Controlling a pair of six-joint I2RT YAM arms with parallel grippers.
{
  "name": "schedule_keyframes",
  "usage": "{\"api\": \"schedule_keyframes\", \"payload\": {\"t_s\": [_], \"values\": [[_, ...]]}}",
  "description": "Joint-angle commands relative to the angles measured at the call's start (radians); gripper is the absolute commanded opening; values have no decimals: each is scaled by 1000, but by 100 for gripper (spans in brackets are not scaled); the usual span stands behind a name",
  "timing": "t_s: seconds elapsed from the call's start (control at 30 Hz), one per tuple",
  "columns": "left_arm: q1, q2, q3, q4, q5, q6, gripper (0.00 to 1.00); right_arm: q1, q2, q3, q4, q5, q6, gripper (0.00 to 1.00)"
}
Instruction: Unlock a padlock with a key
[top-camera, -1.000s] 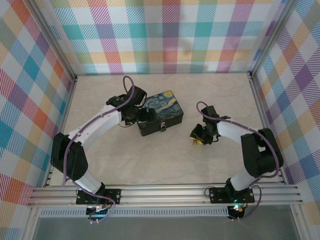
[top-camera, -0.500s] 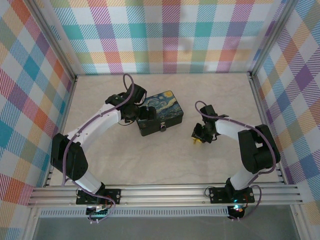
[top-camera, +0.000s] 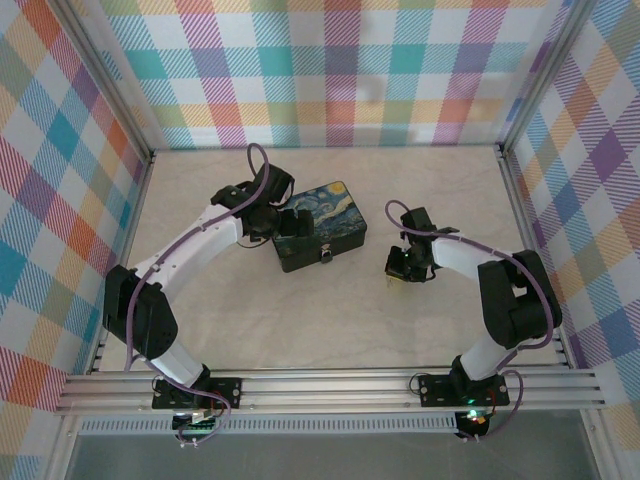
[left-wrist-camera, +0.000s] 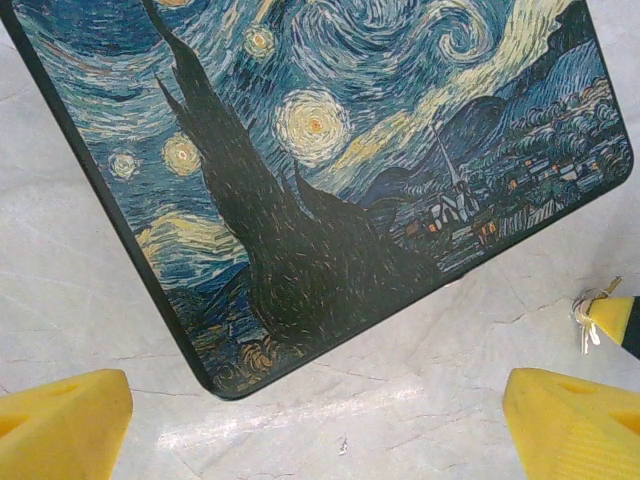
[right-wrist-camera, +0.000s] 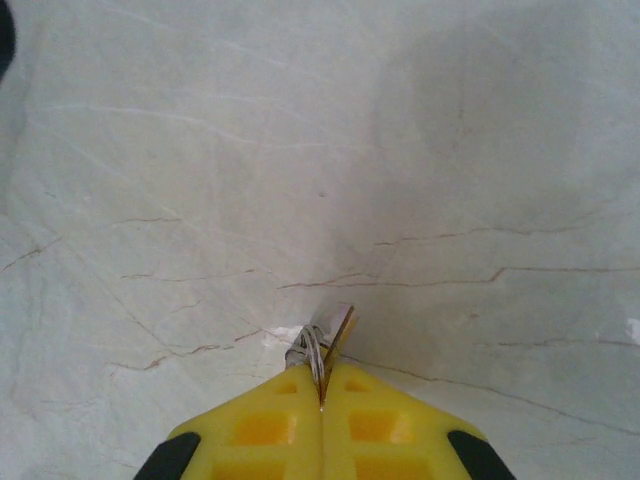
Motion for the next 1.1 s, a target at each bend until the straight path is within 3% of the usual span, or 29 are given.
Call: {"api": "schedule_keyframes", "payload": {"t_s": [0.0,0.17,0.33,0.53,0.7,1.07], "values": [[-1,5,40,-34,-9,9,95,3,-39,5,-7,-36,-95,9],[-2,9,64,-49,-9,3,95,4,-99,-20,14,-77,-148,9],[-3,9,78,-28,74,-45,95,4,-182,-55,68,-180,-236,8],[0,22,88,75,288,-129,91,4,-240,-52,159,-414,-341,9],[27,46,92,145,489,-99,85,4,-259,8,166,-578,-400,13],[36,87,24,306,783,-54,69,11,-255,114,124,-722,-439,17]]}}
